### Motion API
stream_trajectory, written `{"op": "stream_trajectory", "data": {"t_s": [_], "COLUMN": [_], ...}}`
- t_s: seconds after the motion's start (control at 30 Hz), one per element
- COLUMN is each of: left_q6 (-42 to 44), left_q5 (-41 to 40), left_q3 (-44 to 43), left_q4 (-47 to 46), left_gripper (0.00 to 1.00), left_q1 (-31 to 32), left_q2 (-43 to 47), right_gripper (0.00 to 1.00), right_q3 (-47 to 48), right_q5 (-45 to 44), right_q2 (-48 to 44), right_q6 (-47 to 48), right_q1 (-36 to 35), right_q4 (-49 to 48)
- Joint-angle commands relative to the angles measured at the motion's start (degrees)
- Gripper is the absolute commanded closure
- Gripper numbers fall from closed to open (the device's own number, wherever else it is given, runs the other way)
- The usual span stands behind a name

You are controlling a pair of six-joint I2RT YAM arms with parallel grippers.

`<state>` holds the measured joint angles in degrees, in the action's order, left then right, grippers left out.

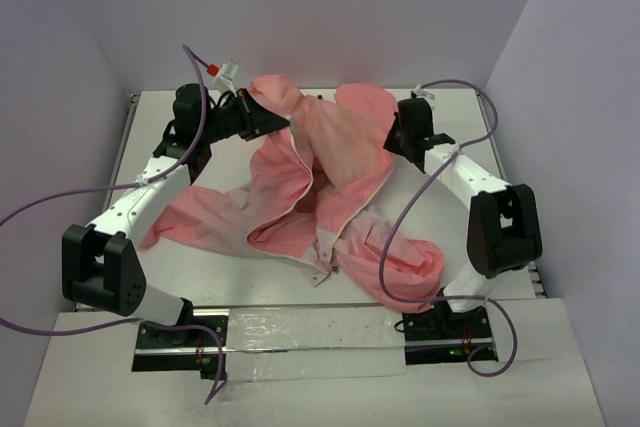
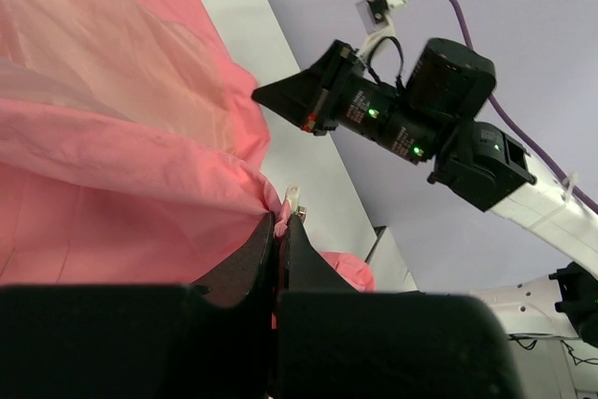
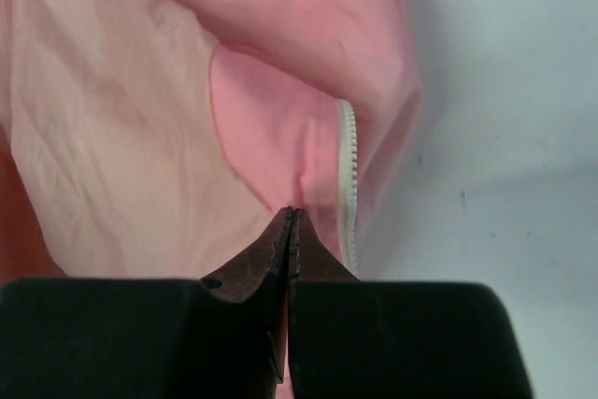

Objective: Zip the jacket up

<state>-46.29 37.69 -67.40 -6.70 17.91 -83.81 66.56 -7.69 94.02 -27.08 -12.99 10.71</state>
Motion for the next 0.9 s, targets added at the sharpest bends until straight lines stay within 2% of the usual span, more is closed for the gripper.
{"op": "stream_trajectory", "data": {"t_s": [0.0,0.17,0.37,0.5,0.57,0.63,0.7,0.87], "left_q6": [0.86,1.17,1.68,1.66,2.28,3.23,5.0,9.41], "left_q5": [-0.42,-0.51,-0.95,-1.63,-2.26,-3.96,-6.44,-11.91], "left_q3": [-2.15,-2.37,-2.17,-3.18,-4.16,-4.98,-6.37,-7.38], "left_q4": [0.13,0.27,0.49,1.52,2.86,4.79,9.05,16.05], "left_gripper": [1.0,1.0,1.0,1.0,1.0,1.0,1.0,1.0], "left_q1": [0.19,0.19,0.19,0.19,0.09,0.02,-0.01,-0.72], "left_q2": [3.49,4.12,4.18,3.81,3.84,4.36,5.54,9.53], "right_gripper": [1.0,1.0,1.0,1.0,1.0,1.0,1.0,1.0], "right_q3": [-2.06,-3.2,-4.26,-3.38,1.43,6.94,13.29,24.68], "right_q5": [-6.5,-8.21,-15.25,-15.0,-14.47,-17.56,-20.42,-15.54], "right_q2": [-9.85,-16.43,-25.82,-29.77,-26.38,-20.51,-11.21,5.57], "right_q6": [0.91,2.24,6.28,9.78,12.83,15.0,17.35,18.83], "right_q1": [-0.01,0.11,-0.32,-1.91,-6.28,-11.61,-17.42,-24.38], "right_q4": [-3.04,-2.25,0.91,2.99,7.34,11.67,14.48,16.36]}}
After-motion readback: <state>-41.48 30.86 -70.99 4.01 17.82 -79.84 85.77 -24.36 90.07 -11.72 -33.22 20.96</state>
